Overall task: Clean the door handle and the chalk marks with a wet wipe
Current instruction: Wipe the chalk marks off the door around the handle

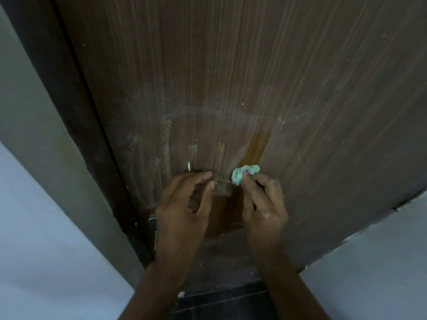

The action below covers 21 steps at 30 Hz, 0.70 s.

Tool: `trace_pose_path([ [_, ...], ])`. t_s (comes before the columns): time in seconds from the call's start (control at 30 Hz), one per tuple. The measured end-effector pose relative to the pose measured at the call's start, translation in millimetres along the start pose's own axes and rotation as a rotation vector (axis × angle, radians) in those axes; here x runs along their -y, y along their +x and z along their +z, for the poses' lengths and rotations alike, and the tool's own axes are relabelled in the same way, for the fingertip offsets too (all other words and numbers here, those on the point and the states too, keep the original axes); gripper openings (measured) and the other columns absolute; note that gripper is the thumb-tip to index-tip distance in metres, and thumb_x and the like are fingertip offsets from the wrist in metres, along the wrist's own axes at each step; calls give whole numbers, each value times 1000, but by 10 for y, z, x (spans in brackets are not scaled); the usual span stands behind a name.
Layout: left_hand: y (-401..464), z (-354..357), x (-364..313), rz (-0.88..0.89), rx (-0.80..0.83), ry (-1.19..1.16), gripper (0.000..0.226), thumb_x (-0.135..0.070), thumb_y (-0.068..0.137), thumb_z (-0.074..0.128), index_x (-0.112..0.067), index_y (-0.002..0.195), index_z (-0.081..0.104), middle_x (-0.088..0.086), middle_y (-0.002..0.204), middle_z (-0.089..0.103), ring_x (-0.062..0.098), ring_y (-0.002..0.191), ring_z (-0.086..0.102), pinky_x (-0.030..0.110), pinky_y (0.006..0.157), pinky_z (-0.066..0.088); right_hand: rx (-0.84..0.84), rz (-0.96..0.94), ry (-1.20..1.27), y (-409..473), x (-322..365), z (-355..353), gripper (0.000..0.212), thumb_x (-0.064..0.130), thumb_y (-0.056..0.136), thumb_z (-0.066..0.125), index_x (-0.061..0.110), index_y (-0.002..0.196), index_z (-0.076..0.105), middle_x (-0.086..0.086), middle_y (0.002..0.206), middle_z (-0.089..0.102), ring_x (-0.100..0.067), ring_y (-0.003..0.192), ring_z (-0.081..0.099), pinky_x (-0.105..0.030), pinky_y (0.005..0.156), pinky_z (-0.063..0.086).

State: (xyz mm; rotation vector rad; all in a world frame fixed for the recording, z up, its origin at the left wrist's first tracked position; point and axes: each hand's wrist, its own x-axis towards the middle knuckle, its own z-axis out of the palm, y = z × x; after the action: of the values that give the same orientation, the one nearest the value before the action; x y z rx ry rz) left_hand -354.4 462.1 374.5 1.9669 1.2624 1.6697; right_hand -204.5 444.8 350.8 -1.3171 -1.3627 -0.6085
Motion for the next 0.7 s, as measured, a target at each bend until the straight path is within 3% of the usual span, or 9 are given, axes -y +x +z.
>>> trace_pose_path([
  [0.1,19,-23,28,-8,-15,23,19,-16,90,74,-15,108,76,-3,106,71,1,97,65,7,93,44,-32,-10,49,87,22,36,20,-2,92,70,-2,112,72,-16,100,68,-18,91,63,-28,82,57],
  [0.27,63,-37,21,22,-43,22,18,-15,90,75,-16,108,75,-4,106,70,2,98,65,6,94,42,-166,-137,64,532,84,86,13,-7,91,69,-7,103,74,-19,108,68,-20,103,64,-31,91,53],
  [0.4,80,-91,21,18,-44,30,19,-18,91,73,-17,110,74,-3,108,69,6,99,66,11,94,47,66,-161,23,132,-18,55,15,-2,94,68,-5,107,73,-18,104,71,-22,96,66,-26,93,52],
  [0.5,77,-145,43,11,-71,34,19,-15,91,73,-15,110,75,-2,107,70,6,97,67,10,93,48,213,-146,9,-151,-67,10,20,6,100,58,-4,106,74,-18,104,72,-26,94,67,-36,86,57],
  [0.7,-5,-161,83,-46,-62,55,19,-17,90,72,-17,109,74,-5,107,69,-2,98,62,2,92,41,-68,-165,89,495,100,119,21,-3,96,65,-3,116,71,-13,109,65,-22,96,65,-33,85,57],
])
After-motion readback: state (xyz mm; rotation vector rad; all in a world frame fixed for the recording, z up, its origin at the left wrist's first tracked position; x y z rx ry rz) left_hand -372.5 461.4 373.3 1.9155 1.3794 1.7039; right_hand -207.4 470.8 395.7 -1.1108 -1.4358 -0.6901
